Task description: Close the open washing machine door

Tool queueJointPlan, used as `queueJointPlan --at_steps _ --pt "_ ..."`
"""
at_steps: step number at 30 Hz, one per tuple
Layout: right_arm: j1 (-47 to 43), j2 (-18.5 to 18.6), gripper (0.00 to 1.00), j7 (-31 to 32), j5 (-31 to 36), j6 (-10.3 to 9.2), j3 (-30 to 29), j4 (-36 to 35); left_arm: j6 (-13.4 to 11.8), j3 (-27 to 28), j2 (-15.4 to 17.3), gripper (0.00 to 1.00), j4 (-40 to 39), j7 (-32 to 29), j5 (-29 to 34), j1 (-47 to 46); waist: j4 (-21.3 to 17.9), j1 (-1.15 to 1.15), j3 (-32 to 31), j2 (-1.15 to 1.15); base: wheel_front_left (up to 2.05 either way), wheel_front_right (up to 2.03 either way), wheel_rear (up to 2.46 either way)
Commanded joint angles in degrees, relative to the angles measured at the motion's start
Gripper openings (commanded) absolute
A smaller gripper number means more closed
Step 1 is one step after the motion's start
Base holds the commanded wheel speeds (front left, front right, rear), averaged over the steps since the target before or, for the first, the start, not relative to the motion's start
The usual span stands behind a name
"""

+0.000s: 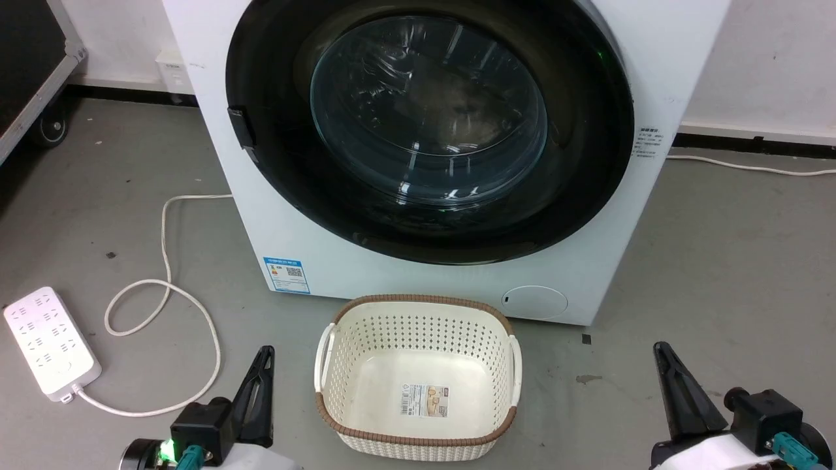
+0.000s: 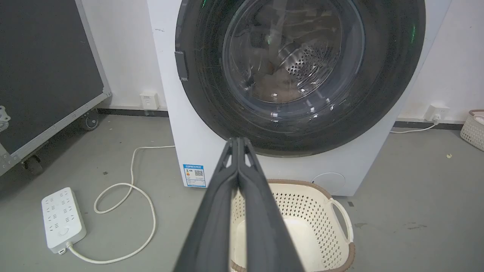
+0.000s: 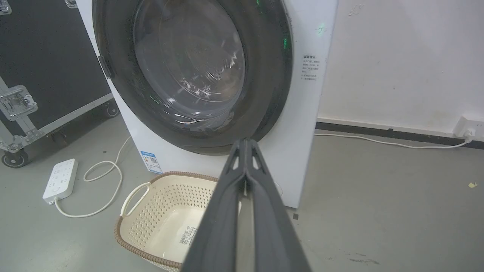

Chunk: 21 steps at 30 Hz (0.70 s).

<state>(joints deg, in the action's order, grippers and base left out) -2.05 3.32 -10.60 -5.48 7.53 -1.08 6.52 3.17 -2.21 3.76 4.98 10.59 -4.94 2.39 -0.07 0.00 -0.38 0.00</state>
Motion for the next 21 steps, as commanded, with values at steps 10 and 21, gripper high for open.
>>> queueJointPlan --at_steps 10,21 --pt "0.69 -0.17 0.00 1.37 1.02 -0.02 0.21 -1.22 -0.69 0.43 -0.29 0.00 -0.89 -1.40 1.04 -0.75 0.01 0.00 0.05 0.00 0.00 0.00 0.00" --pt "0.88 -0.20 0.00 2.66 1.64 -0.02 0.33 -1.96 -1.03 0.68 -0.37 0.00 -1.46 -2.68 1.59 -0.98 0.02 0.00 0.09 0.00 0.00 0.00 0.00"
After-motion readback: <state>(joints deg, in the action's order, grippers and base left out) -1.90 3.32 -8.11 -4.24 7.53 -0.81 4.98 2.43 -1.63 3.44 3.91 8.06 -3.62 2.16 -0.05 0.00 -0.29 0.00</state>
